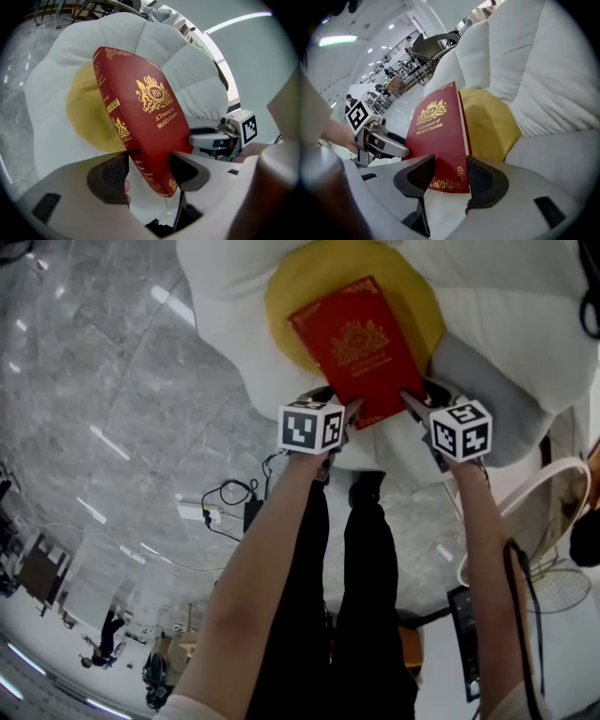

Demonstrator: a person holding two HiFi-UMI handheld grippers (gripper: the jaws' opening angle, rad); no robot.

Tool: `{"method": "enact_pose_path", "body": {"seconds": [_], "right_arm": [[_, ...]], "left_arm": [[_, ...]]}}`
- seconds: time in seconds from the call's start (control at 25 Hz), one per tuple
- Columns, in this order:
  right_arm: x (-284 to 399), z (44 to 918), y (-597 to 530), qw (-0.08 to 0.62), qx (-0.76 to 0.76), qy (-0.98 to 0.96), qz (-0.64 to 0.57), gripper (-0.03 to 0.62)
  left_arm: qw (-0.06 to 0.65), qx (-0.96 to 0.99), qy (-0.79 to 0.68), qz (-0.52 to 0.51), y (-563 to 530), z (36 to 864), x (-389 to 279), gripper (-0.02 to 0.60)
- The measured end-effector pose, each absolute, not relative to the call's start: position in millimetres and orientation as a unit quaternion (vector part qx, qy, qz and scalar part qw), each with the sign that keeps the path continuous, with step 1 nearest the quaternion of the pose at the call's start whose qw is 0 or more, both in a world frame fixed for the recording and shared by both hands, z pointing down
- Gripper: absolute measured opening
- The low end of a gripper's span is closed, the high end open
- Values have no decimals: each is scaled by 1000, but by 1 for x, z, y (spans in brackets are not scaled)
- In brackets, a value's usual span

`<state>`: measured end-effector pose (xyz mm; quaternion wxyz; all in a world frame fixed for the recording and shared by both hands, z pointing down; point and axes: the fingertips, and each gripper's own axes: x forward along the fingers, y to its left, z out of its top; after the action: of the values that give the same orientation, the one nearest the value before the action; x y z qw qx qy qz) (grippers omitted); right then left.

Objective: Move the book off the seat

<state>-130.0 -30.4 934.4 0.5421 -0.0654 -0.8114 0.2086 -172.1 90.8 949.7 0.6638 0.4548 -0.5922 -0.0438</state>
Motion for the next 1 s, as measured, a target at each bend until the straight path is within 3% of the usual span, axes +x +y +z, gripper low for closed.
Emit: {"method": "enact_pose_path", "body": {"seconds": [0.56, 1.0], "right_arm": [[-119, 795, -5, 500, -13, -835, 230, 224], [-61, 729, -17, 453, 19, -861, 231, 216]], "left_arm": [[647, 495, -580, -17, 112, 812, -174, 273], [625, 534, -569, 1, 97, 751, -123, 272]]}}
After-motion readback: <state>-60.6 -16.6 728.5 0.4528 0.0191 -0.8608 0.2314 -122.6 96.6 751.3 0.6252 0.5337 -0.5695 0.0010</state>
